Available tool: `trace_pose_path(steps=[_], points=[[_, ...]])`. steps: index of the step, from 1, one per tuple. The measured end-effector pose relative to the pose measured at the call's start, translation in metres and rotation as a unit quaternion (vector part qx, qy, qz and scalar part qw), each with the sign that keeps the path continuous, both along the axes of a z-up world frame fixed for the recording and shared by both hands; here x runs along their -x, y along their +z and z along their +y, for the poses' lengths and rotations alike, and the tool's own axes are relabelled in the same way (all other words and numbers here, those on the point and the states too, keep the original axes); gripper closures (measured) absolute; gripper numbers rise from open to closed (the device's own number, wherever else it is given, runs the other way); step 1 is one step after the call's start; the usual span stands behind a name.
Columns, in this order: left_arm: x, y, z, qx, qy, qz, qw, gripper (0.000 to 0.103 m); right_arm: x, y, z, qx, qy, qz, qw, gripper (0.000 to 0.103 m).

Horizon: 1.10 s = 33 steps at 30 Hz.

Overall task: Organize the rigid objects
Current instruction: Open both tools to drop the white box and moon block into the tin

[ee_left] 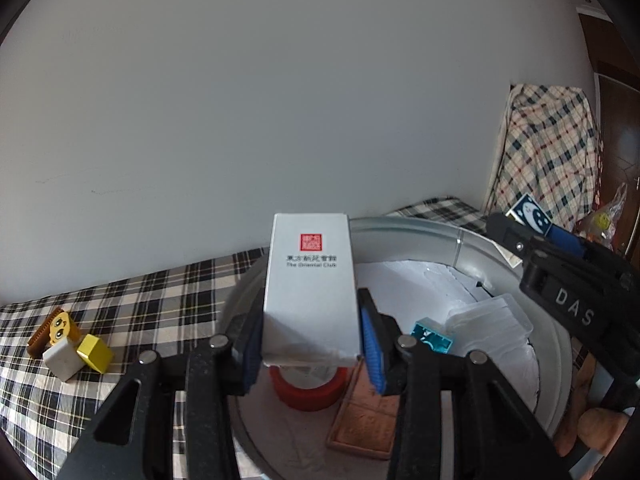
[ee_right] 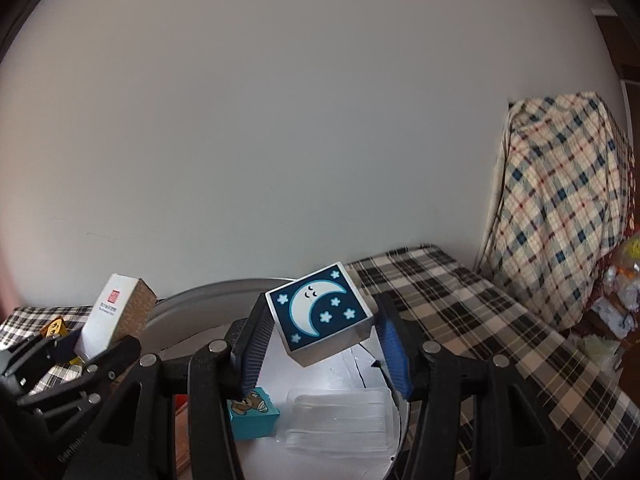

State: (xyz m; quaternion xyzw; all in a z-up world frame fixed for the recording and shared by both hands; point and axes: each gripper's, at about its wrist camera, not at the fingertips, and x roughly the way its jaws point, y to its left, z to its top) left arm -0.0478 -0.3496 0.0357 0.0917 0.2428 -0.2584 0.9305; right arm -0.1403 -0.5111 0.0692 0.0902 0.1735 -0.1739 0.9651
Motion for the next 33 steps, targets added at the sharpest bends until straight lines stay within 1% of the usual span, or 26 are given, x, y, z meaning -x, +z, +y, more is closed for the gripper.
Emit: trace_pose_path(steps=[4, 6, 17, 22, 26, 27, 28, 29, 30, 31, 33], points=[[-0.003, -0.001, -0.004, -0.003, -0.001, 0.006, 1.0, 0.062, -0.006, -0.004, -0.002, 0.0, 0.0, 0.013, 1.0, 0.049], [-0.003, -0.003, -0.007, -0.01, -0.002, 0.008, 0.9999, 0.062, -0.009, -0.006, -0.001, 0.001, 0.0, 0.021, 1.0, 0.049], [-0.01, -0.017, -0.014, -0.042, 0.002, 0.037, 0.9984, 0.062, -0.014, -0.006, 0.002, -0.011, 0.01, 0.036, 0.999, 0.049], [-0.009, -0.018, -0.016, -0.052, 0.004, 0.033, 0.9981, 0.062, -0.016, -0.007, 0.003, -0.009, 0.013, 0.04, 0.999, 0.049], [-0.01, -0.018, -0.017, -0.055, 0.004, 0.039, 0.9977, 0.061, -0.017, -0.008, 0.003, -0.017, 0.016, 0.043, 0.999, 0.048], [-0.009, -0.018, -0.017, -0.053, 0.003, 0.039, 0.9978, 0.052, -0.016, -0.007, 0.002, -0.02, 0.018, 0.039, 0.999, 0.048], [-0.009, -0.016, -0.017, -0.051, 0.002, 0.04, 0.9979, 0.035, -0.016, -0.007, 0.002, -0.024, 0.022, 0.035, 0.999, 0.048], [-0.007, -0.014, -0.014, -0.045, -0.001, 0.037, 0.9983, 0.025, -0.016, -0.007, 0.001, -0.027, 0.024, 0.037, 0.999, 0.047], [-0.004, -0.011, -0.012, -0.038, 0.0, 0.031, 0.9988, 0.006, -0.017, -0.008, 0.0, -0.032, 0.025, 0.04, 0.998, 0.045], [-0.002, -0.008, -0.011, -0.031, 0.0, 0.024, 0.9992, 0.0, -0.017, -0.008, -0.001, -0.036, 0.024, 0.039, 0.998, 0.038], [0.002, -0.003, -0.005, -0.016, 0.002, 0.009, 0.9998, 0.0, -0.013, -0.006, -0.002, -0.04, 0.021, 0.028, 0.999, 0.032]])
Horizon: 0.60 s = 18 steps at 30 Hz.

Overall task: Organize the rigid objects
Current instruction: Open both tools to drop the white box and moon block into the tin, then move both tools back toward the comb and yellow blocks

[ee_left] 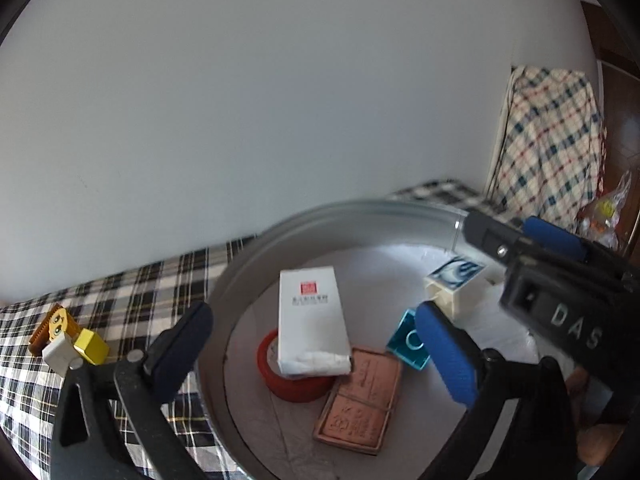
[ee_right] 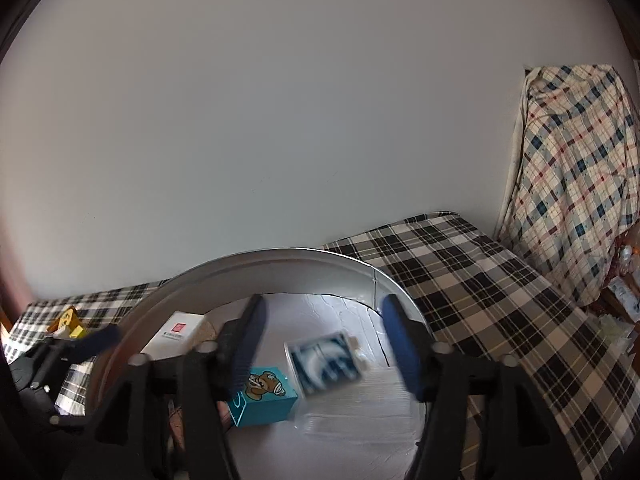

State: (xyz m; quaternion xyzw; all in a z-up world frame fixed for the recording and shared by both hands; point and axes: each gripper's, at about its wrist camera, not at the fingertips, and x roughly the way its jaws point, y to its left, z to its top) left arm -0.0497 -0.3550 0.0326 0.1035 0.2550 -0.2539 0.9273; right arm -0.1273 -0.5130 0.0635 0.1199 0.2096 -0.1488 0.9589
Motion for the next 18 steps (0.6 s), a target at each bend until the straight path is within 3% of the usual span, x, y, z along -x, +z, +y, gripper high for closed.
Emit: trace_pose_path(steps=[7, 13, 18], points=[[-0.01, 0.006, 0.021, 0.04, 0.04, -0.004, 0.9984, 0.0, 0.048, 0.02, -0.023, 0.019, -0.122, -0.107, 0.986, 0.026], [-0.009, 0.011, 0.038, 0.052, 0.08, -0.035, 0.9948, 0.0, 0.073, 0.018, -0.051, -0.03, -0.203, -0.143, 0.968, 0.026], [-0.003, 0.012, 0.047, 0.035, 0.098, -0.073, 0.9919, 0.0, 0.082, 0.017, -0.061, -0.044, -0.225, -0.161, 0.96, 0.026]])
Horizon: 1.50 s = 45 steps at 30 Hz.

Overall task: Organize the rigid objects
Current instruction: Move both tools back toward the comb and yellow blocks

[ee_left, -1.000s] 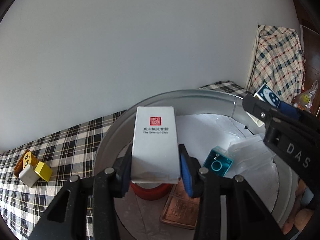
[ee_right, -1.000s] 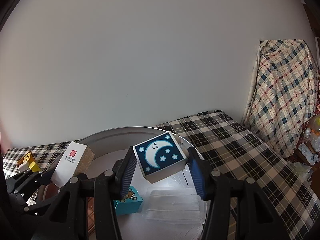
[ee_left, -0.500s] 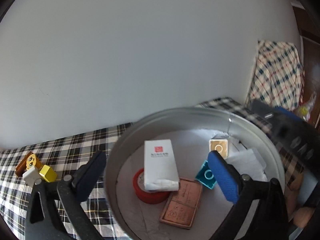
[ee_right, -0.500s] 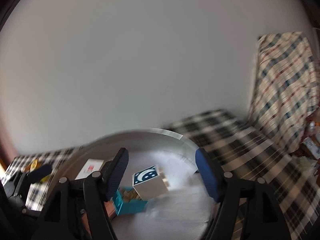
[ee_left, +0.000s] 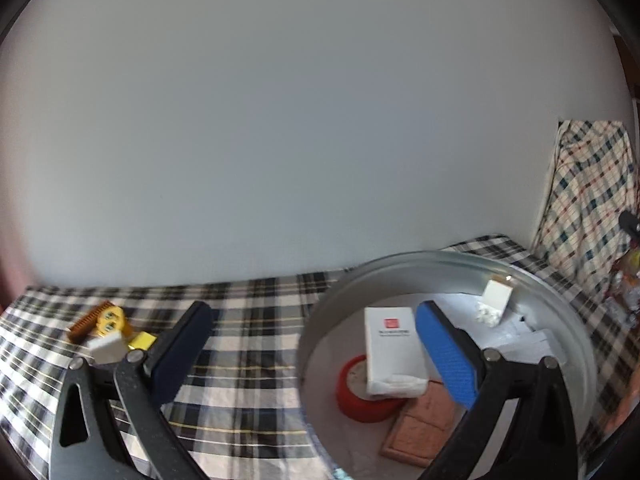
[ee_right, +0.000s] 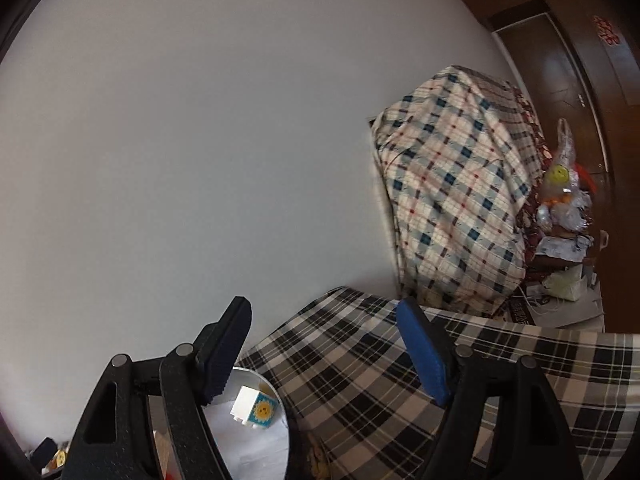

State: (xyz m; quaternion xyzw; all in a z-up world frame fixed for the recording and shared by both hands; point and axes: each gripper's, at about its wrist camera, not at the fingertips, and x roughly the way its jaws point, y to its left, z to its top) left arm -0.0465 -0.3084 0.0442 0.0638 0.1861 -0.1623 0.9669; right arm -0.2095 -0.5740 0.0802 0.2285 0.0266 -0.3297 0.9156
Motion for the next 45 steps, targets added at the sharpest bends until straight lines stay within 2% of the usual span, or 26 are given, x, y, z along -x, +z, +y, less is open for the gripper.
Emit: trace_pose_path(steps=[9, 14, 18, 21, 26, 31, 35, 45], points=[[0.013, -0.004, 0.018, -0.016, 0.033, -0.037, 0.9987, 0.0, 0.0, -0.004, 0.004, 0.013, 0.002, 0.002, 1.0, 0.026], [0.021, -0.006, 0.031, -0.017, 0.043, -0.05, 0.9977, 0.0, -0.004, -0.006, 0.017, 0.052, 0.0, 0.012, 0.999, 0.026], [0.025, -0.009, 0.038, -0.025, 0.047, -0.059, 0.9969, 0.0, -0.001, -0.009, 0.024, 0.062, -0.022, 0.017, 0.998, 0.026], [0.024, -0.009, 0.047, -0.015, 0.047, -0.05, 0.9975, 0.0, 0.003, -0.012, 0.028, 0.053, -0.04, 0.018, 0.998, 0.026], [0.027, -0.01, 0.056, -0.011, 0.041, -0.037, 0.9984, 0.0, 0.008, -0.011, 0.041, 0.075, -0.069, 0.031, 0.994, 0.026], [0.035, -0.011, 0.06, -0.022, 0.031, -0.045, 0.9983, 0.0, 0.01, -0.016, 0.052, 0.065, -0.046, 0.052, 0.995, 0.026], [0.04, -0.011, 0.067, -0.033, 0.022, -0.049, 0.998, 0.0, 0.016, -0.018, 0.062, 0.056, -0.032, 0.052, 0.997, 0.026], [0.029, -0.012, 0.102, -0.026, 0.033, -0.029, 0.9987, 0.0, 0.019, -0.021, 0.095, 0.044, 0.003, 0.059, 0.997, 0.026]])
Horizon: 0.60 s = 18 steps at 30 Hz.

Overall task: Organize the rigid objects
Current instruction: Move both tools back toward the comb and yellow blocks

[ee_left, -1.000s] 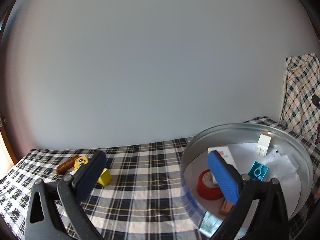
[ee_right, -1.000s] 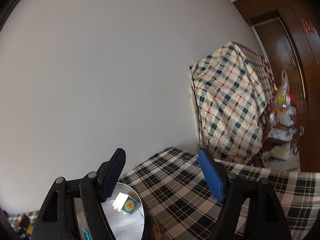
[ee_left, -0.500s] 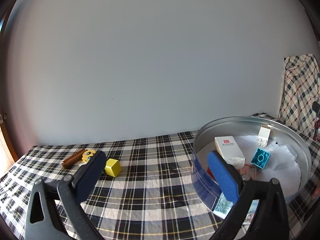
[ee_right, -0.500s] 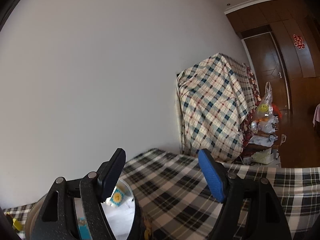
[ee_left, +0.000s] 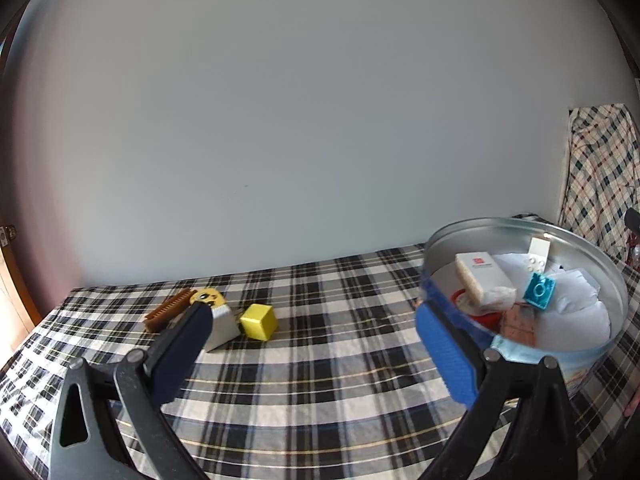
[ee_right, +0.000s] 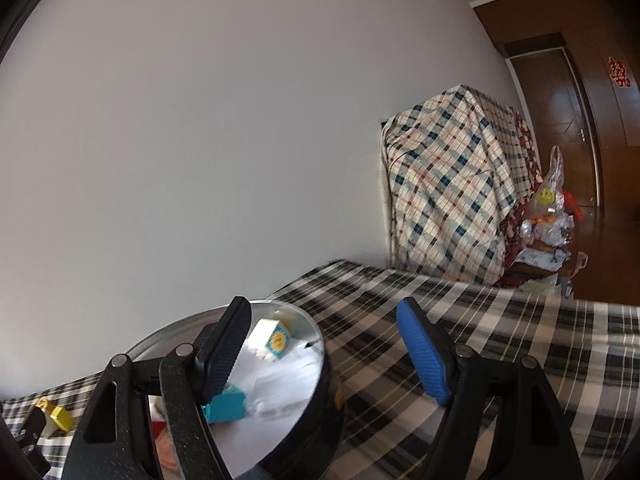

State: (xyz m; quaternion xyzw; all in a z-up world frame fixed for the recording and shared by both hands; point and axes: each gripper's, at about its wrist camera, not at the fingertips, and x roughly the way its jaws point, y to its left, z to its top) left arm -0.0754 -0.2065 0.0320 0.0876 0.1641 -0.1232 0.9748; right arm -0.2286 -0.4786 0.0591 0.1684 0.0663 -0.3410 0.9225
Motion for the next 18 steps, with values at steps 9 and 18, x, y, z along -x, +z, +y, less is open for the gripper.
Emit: trace_pose_path(steps=[9, 18], points=[[-0.012, -0.001, 0.03, -0.003, 0.008, 0.009, 0.9999, 0.0, -0.022, -0.001, 0.052, -0.001, 0.049, 0.008, 0.999, 0.026], [-0.026, -0.001, 0.06, 0.005, 0.021, 0.02, 0.9996, 0.0, -0.056, 0.002, 0.111, 0.016, 0.111, 0.009, 0.994, 0.026]])
